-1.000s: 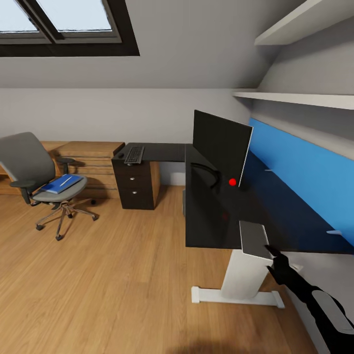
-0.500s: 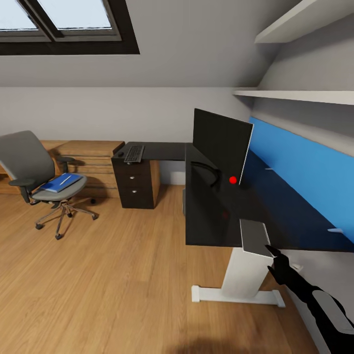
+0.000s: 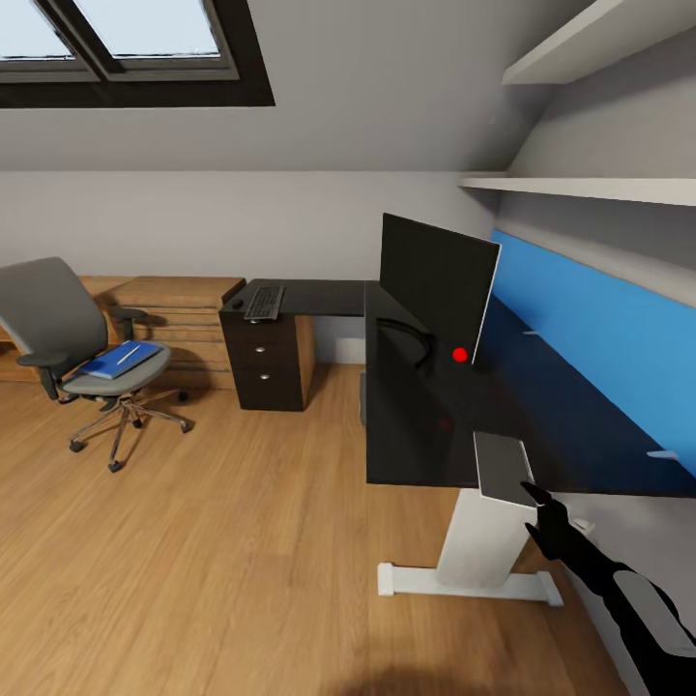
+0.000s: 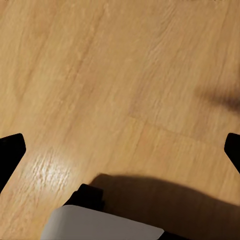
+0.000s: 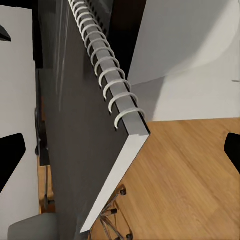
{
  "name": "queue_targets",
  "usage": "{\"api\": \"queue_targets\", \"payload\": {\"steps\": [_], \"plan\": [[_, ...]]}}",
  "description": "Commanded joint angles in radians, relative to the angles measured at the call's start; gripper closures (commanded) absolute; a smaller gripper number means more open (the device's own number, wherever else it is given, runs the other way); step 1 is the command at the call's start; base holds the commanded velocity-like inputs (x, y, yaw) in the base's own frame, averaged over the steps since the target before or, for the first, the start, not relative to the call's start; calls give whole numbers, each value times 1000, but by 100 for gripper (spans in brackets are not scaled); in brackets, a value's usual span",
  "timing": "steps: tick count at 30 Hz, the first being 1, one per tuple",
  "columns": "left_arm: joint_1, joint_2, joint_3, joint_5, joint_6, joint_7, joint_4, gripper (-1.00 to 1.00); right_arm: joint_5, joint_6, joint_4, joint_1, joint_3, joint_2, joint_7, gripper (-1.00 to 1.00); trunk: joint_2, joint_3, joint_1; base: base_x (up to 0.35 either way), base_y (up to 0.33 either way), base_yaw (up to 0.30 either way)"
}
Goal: In the bedroom, organize the workspace by keeping the computer under the desk, ensuring the monitor is on the desk, placing the keyboard on the desk next to the monitor, placing the mouse on the desk next to the keyboard, moving the folder from the swivel chair onto the desk next to the mouse, stacking the notebook on top of the folder with the pen on top of the notebook, and positioning the swivel chair next to the desk.
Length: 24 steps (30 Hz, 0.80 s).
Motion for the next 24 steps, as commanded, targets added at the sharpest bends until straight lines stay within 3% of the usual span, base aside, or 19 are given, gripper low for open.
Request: {"api": "queue_targets", "payload": {"steps": [1,20,21,24], "plan": [[0,1,-5,11,-6,5,-1,-100,-3,6,0,0,-2,0,1,-100,0,-1,0,10,7,0],[0,1,-7,10,-6,7,-1,-100,-2,6,0,0,0,0,0,-100,0,-1,0,47,3,0],[0,1,-7,10,-6,7,0,-100,-2,6,0,0,1,0,-1,100,0,-1,0,1,0,0],[0,1,-7,10,-6,7,-1,-100,1,5,0,0,2,0,-1,100,0,-1,0,0,0,0]]}}
